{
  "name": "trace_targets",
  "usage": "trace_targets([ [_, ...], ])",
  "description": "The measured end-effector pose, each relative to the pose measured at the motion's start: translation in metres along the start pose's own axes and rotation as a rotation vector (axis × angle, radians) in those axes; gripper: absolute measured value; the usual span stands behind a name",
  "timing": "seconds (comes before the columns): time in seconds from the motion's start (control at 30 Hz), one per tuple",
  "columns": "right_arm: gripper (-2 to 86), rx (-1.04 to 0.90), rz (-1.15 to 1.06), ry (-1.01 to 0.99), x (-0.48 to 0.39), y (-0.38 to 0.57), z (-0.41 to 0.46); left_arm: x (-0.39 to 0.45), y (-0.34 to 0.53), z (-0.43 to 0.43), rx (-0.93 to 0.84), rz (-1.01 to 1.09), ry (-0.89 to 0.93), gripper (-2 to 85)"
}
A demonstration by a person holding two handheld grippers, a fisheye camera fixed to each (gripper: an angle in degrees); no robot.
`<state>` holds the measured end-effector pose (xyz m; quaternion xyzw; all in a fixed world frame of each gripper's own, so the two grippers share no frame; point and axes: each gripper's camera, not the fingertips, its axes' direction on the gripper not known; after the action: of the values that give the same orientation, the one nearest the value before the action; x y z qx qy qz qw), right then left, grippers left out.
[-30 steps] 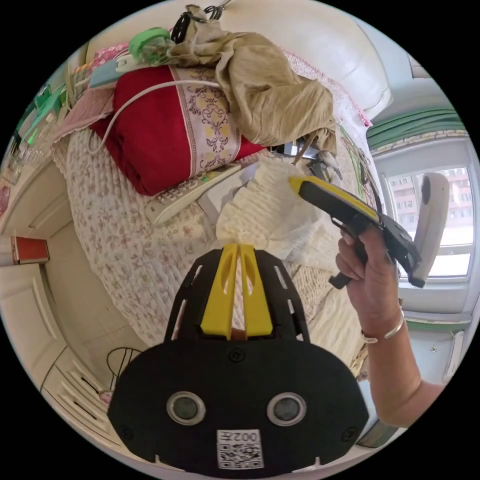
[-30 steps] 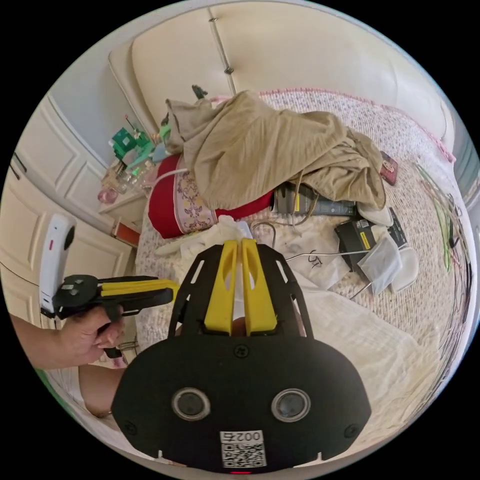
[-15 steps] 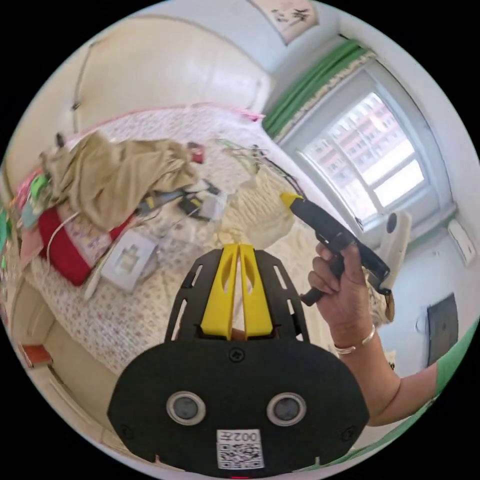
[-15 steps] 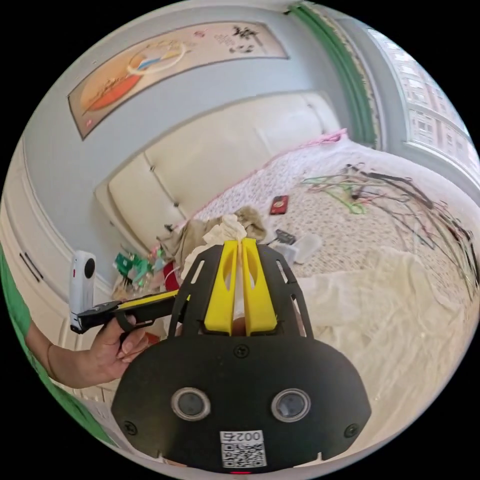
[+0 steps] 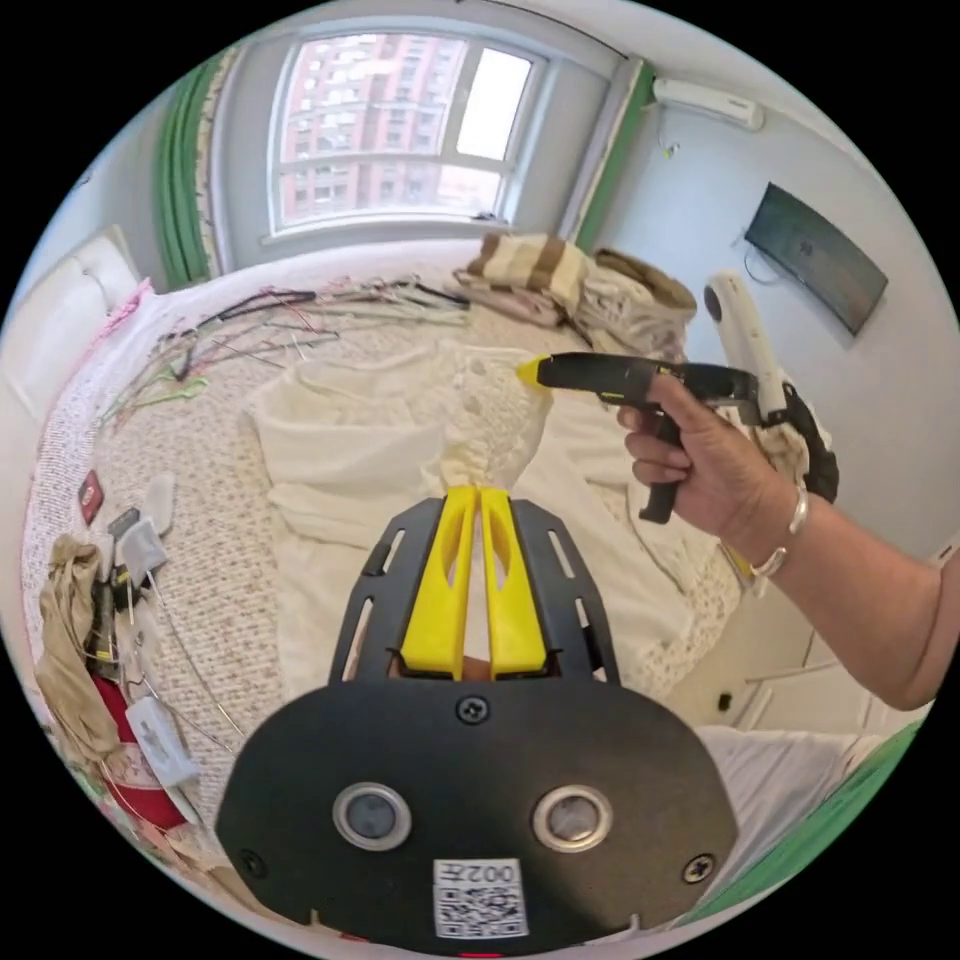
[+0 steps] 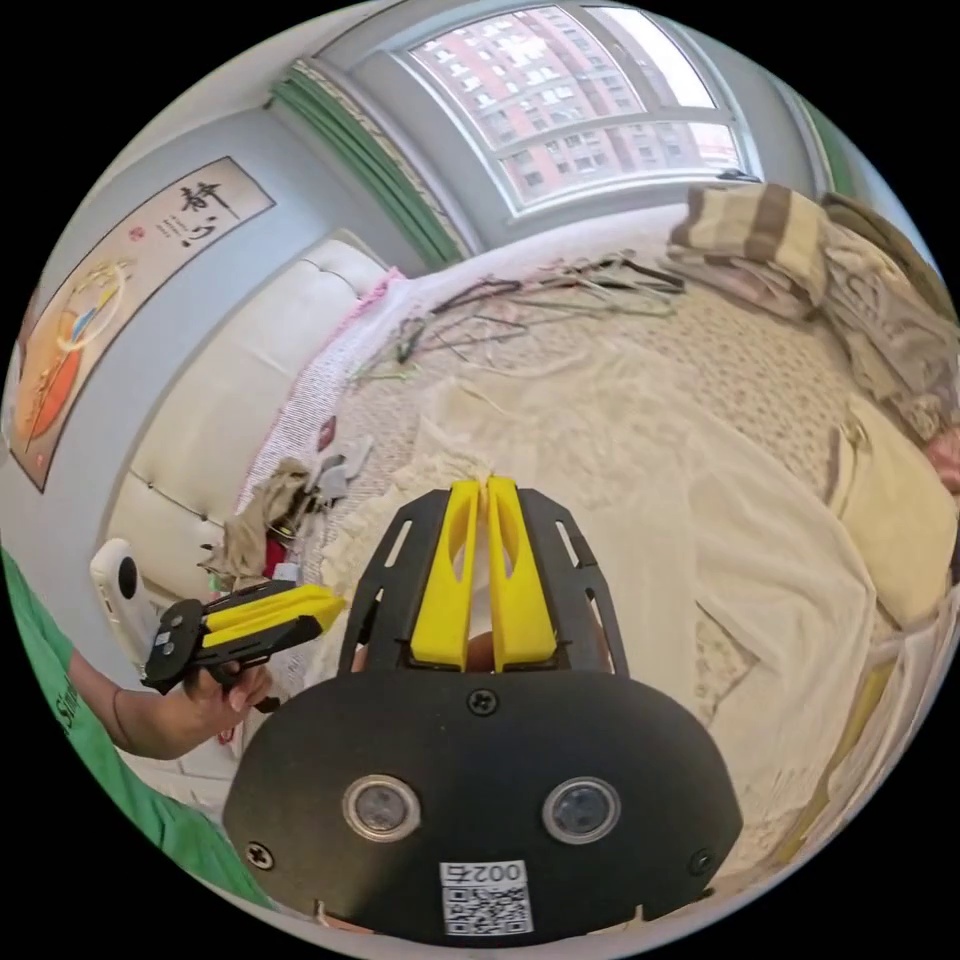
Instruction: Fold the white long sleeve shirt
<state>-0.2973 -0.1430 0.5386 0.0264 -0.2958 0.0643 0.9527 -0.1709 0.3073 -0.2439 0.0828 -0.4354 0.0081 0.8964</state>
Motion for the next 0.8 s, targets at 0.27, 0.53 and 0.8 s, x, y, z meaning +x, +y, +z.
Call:
trace_targets([
  [0.27, 0.4, -0.238, 0.253, 0.239, 0.11, 0.053, 0.054, 0.051, 0.034, 0.066, -0.188, 0.168, -0.118, -0.9],
  [0.53, -0.8, -0.161, 0.202, 0.502, 0.074, 0.044, 0.052, 0.054, 0.034, 0.097, -0.238, 0.161, -0.141, -0.9],
  [0.8, -0.9, -0.349, -0.029, 0.409, 0.016, 0.037, 0.14, -0.025, 0.021, 0.11, -0.252, -0.151, -0.377, -0.9],
])
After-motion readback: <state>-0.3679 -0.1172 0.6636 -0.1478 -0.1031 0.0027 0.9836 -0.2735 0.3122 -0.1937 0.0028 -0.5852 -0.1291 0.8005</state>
